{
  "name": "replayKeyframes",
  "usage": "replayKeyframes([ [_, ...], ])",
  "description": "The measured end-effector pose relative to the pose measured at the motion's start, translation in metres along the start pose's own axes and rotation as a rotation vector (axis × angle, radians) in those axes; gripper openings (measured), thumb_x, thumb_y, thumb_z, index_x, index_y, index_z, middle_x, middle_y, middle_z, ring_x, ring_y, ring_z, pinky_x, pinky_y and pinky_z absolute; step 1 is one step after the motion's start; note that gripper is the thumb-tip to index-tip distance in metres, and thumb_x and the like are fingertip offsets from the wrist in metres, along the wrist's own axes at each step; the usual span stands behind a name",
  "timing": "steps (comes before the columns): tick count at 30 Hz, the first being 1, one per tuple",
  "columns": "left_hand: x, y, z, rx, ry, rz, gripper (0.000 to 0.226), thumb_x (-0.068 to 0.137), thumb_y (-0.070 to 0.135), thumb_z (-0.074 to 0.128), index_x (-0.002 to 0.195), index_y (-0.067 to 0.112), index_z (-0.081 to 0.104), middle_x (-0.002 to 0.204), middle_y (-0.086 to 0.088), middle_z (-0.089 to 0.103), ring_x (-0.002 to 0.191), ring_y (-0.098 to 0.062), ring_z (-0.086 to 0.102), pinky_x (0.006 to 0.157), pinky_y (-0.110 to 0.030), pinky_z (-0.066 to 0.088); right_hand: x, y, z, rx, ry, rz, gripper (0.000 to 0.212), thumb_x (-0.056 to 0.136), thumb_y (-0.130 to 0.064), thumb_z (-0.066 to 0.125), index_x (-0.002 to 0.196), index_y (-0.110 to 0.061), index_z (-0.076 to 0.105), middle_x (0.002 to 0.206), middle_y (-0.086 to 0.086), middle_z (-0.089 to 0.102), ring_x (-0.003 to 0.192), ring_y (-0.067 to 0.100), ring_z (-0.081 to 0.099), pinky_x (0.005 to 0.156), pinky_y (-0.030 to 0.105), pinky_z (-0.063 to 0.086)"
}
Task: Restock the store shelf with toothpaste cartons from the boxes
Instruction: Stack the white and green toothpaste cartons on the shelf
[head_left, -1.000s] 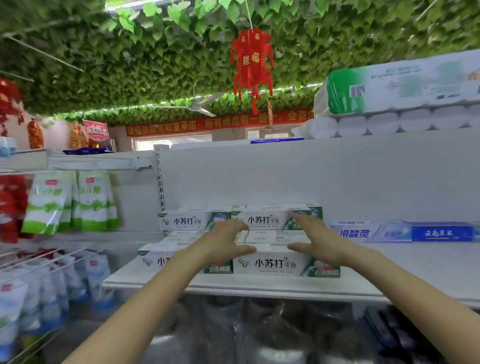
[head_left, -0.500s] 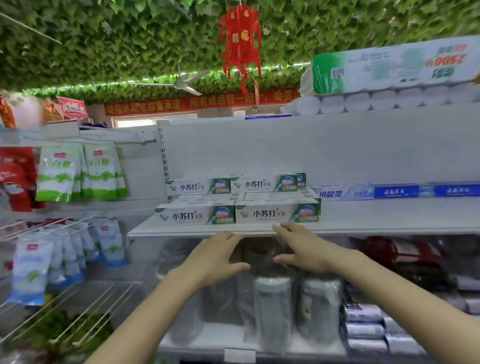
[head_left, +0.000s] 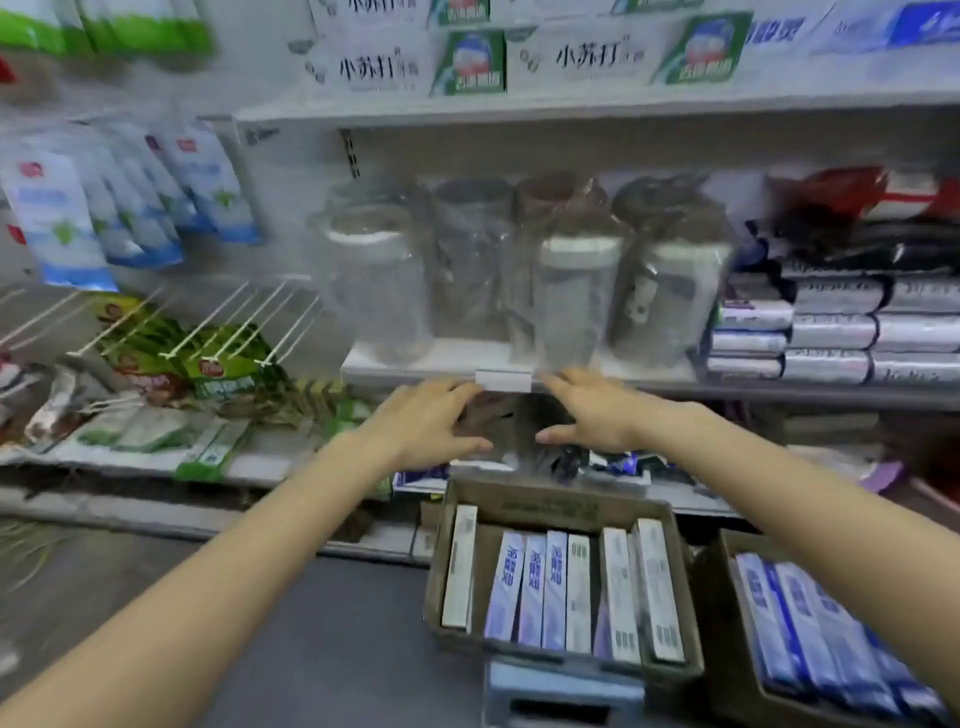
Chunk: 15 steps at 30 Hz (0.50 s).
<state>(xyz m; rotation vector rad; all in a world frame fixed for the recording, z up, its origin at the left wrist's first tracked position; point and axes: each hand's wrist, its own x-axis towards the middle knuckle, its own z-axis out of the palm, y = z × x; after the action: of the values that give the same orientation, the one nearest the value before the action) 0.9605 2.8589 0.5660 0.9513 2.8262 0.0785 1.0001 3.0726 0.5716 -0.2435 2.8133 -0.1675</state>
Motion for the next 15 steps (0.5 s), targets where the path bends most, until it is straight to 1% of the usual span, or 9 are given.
replayKeyframes([
  [3, 0.007, -0.004, 0.067, -0.017, -0.112, -0.006, 0.078, 0.088, 0.058, 0.054, 0.151, 0.022, 0.025, 0.151, -0.004, 0.035, 0.135, -0.025, 0.037, 0.106, -0.043, 0.037, 0.022, 0.005, 0.070, 0.047, -0.120, -0.003, 0.083, 0.094, -0.052, 0.047, 0.153, -0.016, 0.003, 0.159, 0.013, 0.009, 0.144, 0.031, 0.015, 0.116, 0.042, 0.021],
  [6, 0.016, -0.013, 0.138, -0.078, -0.221, -0.033, 0.076, 0.089, 0.057, 0.053, 0.150, 0.020, 0.026, 0.151, -0.004, 0.033, 0.135, -0.026, 0.037, 0.106, -0.040, 0.036, 0.048, 0.019, 0.142, 0.092, -0.234, -0.001, 0.083, 0.093, -0.052, 0.049, 0.153, -0.016, 0.005, 0.158, 0.014, 0.013, 0.143, 0.031, 0.018, 0.115, 0.040, 0.023],
  [9, 0.022, -0.023, 0.205, -0.177, -0.288, -0.113, 0.074, 0.091, 0.052, 0.054, 0.151, 0.022, 0.024, 0.152, -0.005, 0.031, 0.137, -0.026, 0.034, 0.107, -0.037, 0.034, 0.074, 0.035, 0.211, 0.174, -0.333, 0.042, 0.084, 0.092, -0.052, 0.051, 0.152, -0.013, 0.007, 0.157, 0.015, 0.016, 0.143, 0.033, 0.020, 0.115, 0.041, 0.024],
  [11, 0.018, -0.027, 0.245, -0.288, -0.272, -0.180, 0.069, 0.091, 0.049, 0.056, 0.149, 0.023, 0.029, 0.151, -0.004, 0.033, 0.134, -0.025, 0.038, 0.103, -0.036, 0.038, 0.083, 0.043, 0.249, 0.255, -0.408, 0.070, 0.086, 0.092, -0.052, 0.050, 0.153, -0.012, 0.005, 0.158, 0.016, 0.013, 0.144, 0.032, 0.017, 0.116, 0.038, 0.022],
  [13, 0.013, -0.031, 0.278, -0.440, -0.196, -0.266, 0.066, 0.089, 0.044, 0.061, 0.146, 0.023, 0.035, 0.146, -0.003, 0.041, 0.129, -0.024, 0.045, 0.101, -0.036, 0.041, 0.089, 0.048, 0.286, 0.355, -0.477, 0.102, 0.086, 0.093, -0.052, 0.049, 0.153, -0.013, 0.001, 0.158, 0.016, 0.008, 0.145, 0.030, 0.014, 0.116, 0.035, 0.020],
  [15, 0.014, -0.039, 0.308, -0.557, -0.128, -0.339, 0.065, 0.088, 0.033, 0.067, 0.144, 0.016, 0.040, 0.137, -0.008, 0.050, 0.122, -0.026, 0.049, 0.098, -0.025, 0.038, 0.097, 0.053, 0.322, 0.434, -0.531, 0.143, 0.085, 0.093, -0.051, 0.049, 0.153, -0.014, 0.002, 0.158, 0.015, 0.009, 0.145, 0.030, 0.015, 0.115, 0.033, 0.021],
])
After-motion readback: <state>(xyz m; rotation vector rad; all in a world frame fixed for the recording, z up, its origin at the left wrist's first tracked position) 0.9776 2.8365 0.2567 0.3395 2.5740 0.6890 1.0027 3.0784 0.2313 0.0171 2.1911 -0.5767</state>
